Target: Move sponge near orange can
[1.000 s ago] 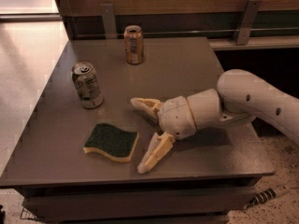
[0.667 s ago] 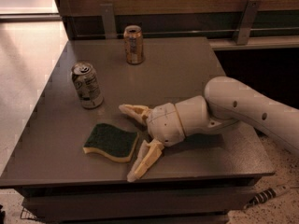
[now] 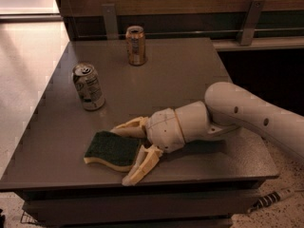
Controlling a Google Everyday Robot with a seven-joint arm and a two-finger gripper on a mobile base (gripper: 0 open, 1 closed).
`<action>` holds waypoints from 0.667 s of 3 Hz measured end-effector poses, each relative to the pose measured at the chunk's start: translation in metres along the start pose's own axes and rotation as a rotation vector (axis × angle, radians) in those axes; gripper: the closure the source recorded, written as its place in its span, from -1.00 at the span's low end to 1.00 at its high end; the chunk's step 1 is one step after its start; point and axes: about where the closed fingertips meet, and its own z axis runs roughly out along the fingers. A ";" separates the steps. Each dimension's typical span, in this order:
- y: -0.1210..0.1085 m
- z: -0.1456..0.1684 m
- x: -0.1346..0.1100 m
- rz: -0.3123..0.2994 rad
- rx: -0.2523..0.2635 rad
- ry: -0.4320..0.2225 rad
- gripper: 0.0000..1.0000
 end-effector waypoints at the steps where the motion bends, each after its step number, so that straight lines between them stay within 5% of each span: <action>1: 0.000 0.000 -0.001 0.000 0.000 0.000 0.46; 2: 0.000 0.000 -0.001 0.000 0.000 0.000 0.89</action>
Offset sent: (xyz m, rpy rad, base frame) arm 0.0000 0.0001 0.0007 0.0000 0.0000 0.0001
